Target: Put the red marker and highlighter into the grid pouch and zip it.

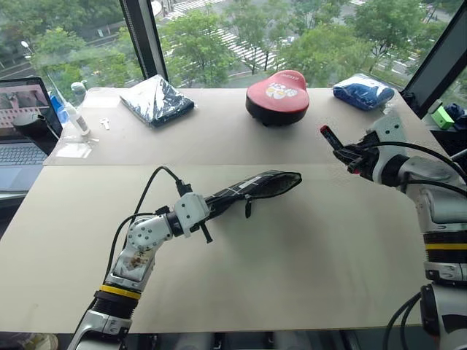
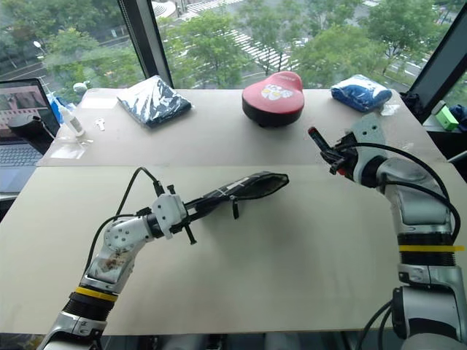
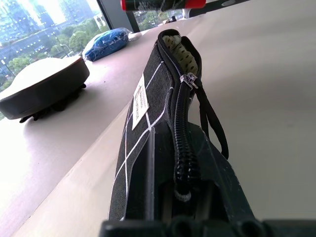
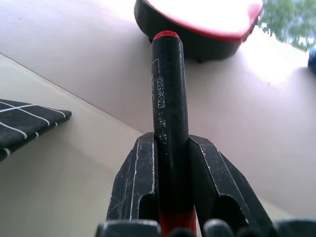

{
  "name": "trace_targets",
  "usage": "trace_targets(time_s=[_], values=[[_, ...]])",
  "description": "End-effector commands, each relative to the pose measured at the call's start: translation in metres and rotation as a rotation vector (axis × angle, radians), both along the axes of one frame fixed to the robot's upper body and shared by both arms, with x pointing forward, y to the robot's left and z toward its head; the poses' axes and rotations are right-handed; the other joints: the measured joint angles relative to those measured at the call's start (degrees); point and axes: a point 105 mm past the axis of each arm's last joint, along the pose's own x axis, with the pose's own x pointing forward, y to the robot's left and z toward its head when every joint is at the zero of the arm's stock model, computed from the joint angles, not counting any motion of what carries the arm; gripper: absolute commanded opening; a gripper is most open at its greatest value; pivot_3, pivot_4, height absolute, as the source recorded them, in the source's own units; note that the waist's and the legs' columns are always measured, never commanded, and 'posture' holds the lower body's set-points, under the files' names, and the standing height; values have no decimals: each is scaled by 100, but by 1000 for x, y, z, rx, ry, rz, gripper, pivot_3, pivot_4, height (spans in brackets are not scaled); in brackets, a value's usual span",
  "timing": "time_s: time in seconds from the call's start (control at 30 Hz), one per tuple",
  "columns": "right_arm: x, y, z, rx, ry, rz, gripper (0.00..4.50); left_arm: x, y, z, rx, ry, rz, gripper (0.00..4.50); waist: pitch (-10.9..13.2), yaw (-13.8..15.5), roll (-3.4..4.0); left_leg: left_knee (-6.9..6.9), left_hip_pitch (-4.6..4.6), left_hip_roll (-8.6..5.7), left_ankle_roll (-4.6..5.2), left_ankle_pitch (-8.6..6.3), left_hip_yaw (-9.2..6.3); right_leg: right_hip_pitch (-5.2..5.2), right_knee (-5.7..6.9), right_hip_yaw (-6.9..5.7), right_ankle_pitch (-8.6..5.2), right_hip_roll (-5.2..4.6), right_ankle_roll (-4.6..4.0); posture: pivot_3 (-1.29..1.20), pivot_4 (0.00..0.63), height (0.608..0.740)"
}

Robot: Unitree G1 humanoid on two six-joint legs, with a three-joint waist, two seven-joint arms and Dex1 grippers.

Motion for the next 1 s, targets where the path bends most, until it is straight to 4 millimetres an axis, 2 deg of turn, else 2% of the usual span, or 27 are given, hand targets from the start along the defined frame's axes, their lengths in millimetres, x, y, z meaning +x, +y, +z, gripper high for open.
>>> trace_targets(time_s=[0.03, 0.1, 0.17, 0.27, 0.6, 0.8, 1.0], values=[[-49, 32, 4, -319, -23, 356, 503, 1, -2, 12, -25, -38, -12, 0, 0, 13, 0, -1, -1, 0, 1, 0, 0, 0, 0, -1, -1, 0, 1, 0, 150, 740], [-63, 36, -2, -377, 31, 428, 503, 2, -2, 12, -26, -38, -14, 0, 1, -3, -1, 2, 2, 6, 2, -2, -1, 4, -3, -3, -2, 4, 3, 0, 150, 740], [-68, 44, -4, -401, 36, 464, 503, 2, -3, 12, -27, -38, -17, 0, 2, -14, -3, 2, 3, 6, 4, -3, -1, 6, -5, 2, -2, 2, 3, 0, 150, 740], [-69, 57, -9, -424, 18, 501, 503, 2, -4, 11, -28, -36, -21, 0, 3, -21, -5, 5, 7, 10, 2, -2, 1, 4, 0, 8, -1, 0, 1, 0, 150, 740], [-66, 77, -34, -557, 3, 583, 503, 1, -7, 11, -22, -40, -31, 0, 3, 26, -5, 8, 2, 4, -6, 2, -2, 0, 0, 5, 0, -7, 0, 0, 150, 740], [-58, 88, -27, -573, -29, 609, 503, 1, -7, 11, -15, -44, -31, 0, 3, 1, -5, 5, 3, 6, -20, 10, -4, -4, 2, 3, 0, -4, 0, 0, 150, 740], [-72, 81, -5, -471, 38, 651, 503, 0, -5, 10, -10, -44, -25, 0, 3, 44, -5, 8, -3, 3, -21, 11, -4, -3, -3, 3, 0, -8, 0, 0, 150, 740]])
